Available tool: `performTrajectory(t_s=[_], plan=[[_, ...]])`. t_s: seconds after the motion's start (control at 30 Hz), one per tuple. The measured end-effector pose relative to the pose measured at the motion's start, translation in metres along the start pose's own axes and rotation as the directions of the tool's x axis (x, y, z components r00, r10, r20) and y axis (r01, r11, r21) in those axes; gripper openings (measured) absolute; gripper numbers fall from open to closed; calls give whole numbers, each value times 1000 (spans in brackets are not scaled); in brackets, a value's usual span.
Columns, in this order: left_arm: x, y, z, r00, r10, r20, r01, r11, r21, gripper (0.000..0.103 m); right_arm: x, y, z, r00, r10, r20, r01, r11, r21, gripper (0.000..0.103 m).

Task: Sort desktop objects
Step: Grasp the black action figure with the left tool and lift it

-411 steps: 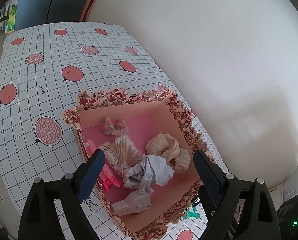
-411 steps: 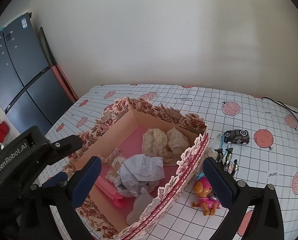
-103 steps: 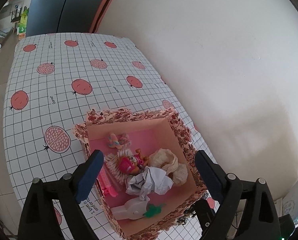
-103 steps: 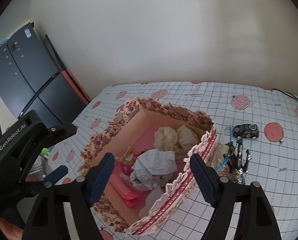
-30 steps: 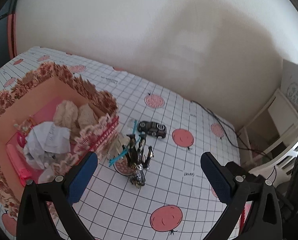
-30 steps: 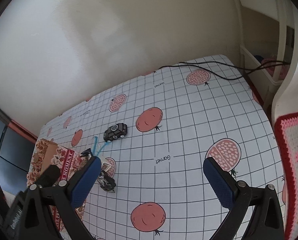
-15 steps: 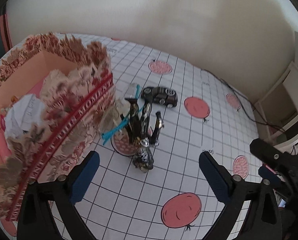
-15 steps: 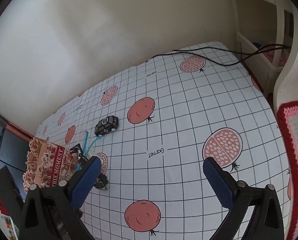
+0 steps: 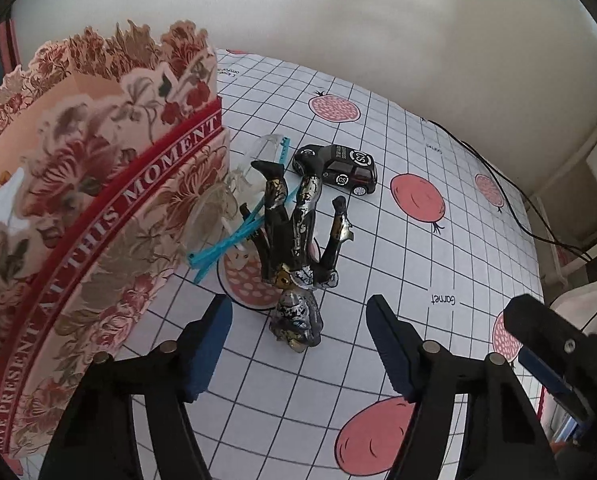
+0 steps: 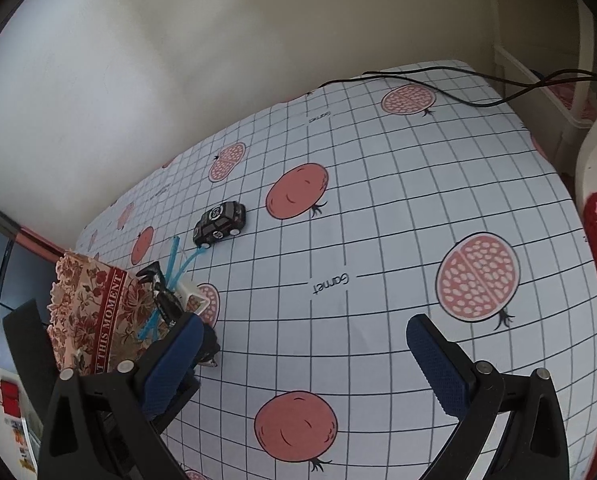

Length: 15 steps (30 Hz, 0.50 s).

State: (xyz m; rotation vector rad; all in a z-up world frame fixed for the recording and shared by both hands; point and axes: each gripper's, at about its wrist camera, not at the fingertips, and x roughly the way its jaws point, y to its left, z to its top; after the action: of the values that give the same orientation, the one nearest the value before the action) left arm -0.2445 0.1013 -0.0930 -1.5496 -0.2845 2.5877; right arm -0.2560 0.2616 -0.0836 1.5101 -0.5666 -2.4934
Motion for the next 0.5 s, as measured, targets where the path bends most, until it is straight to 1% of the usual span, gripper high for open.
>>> performTrajectory(t_s=[0.03,0.1,0.17,0.2,0.23,0.27,0.3,0.33,0.5], plan=[[2,-1,0,1000,-3,0,3,1000,2,65,1,1,0,1000,6,0,-6,1000,-3,103],[6,-4,1,1000,1,0,-1,1000,13,62,2,1,-1,1000,21,5,-21,1000,-3,103],[10,-4,2,1000,2,3,-2,1000,5,51,2,1,-1,999,38,13,-38,999,-2,103],[11,-4,3,1000,0,1,0,1000,1,49,2,1,0,999,41,17,-41,999,-3,103],[13,-3,3,1000,-1,-1,1,1000,-6,43,2,2,0,999,40,21,-40,999,-7,103],[15,-1,3,1000,4,-3,-4,1000,-13,35,3,2,0,999,40,24,-40,999,-11,103],[16,1,4,1000,5,-4,-5,1000,-24,31,4,2,0,999,44,27,-44,999,-13,103],[17,2,4,1000,-4,-4,4,999,-34,29,5,2,0,998,48,28,-47,999,-12,103],[17,8,6,999,-53,-12,52,996,-70,28,15,2,2,998,59,24,-58,998,-6,103]])
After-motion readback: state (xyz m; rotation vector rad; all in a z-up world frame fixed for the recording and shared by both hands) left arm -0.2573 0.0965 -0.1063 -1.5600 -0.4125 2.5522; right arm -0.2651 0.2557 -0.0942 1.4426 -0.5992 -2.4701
